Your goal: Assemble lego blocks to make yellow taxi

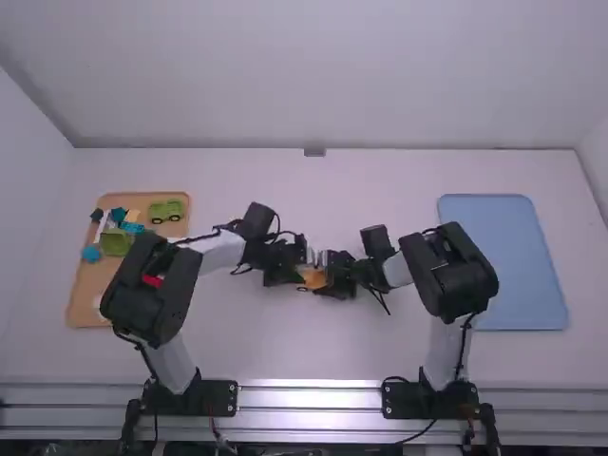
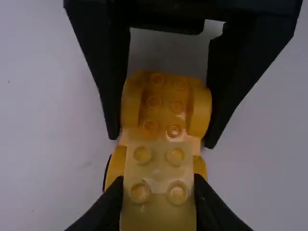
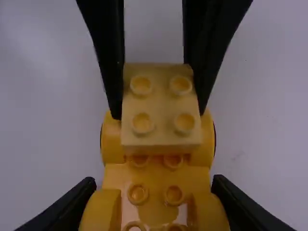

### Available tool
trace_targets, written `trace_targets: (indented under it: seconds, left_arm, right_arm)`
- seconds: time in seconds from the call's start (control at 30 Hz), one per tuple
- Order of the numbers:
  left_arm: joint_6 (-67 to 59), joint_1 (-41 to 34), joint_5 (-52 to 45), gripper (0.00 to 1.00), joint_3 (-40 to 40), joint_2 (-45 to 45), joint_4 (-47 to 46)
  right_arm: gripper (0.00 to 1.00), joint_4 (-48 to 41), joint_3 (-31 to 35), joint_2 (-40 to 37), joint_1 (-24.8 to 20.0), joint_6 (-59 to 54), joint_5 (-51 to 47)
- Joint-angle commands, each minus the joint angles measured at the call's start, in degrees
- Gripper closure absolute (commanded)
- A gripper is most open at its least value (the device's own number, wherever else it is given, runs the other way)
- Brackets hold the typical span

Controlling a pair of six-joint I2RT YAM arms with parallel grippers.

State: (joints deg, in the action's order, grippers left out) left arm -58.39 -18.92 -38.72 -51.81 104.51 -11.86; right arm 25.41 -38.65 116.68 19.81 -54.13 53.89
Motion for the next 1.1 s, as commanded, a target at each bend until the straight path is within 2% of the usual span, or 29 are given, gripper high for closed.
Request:
trace_targets:
  seconds: [0.0, 0.4, 0.67, 0.83, 1.07]
  left_arm:
    - [-0.61, 0.48, 0.61, 0.98, 0.59, -0.15, 1.79]
    - [0.02, -0.17, -0.7, 0.96, 5.05, -0.15, 8.02]
    - [-0.63, -0.15, -0.66, 0.98, 4.42, -0.2, 6.1]
    - [-3.98, -0.17, -0.81, 0.98, 2.01, -0.22, 0.24]
    - [-3.98, -0.15, -0.94, 0.98, 2.01, -0.22, 2.29]
  right_arm:
    - [0.47, -1.05, 0.07, 0.68, 0.11, 0.15, -0.98]
    - [0.47, -1.44, 0.07, 0.68, 0.11, 0.11, -1.03]
    - [0.47, -1.44, 0.07, 0.68, 0.11, 0.11, -1.05]
    - [0.47, -1.4, 0.07, 0.68, 0.09, 0.11, -1.03]
    - [0.47, -1.84, 0.07, 0.68, 0.11, 0.11, -0.98]
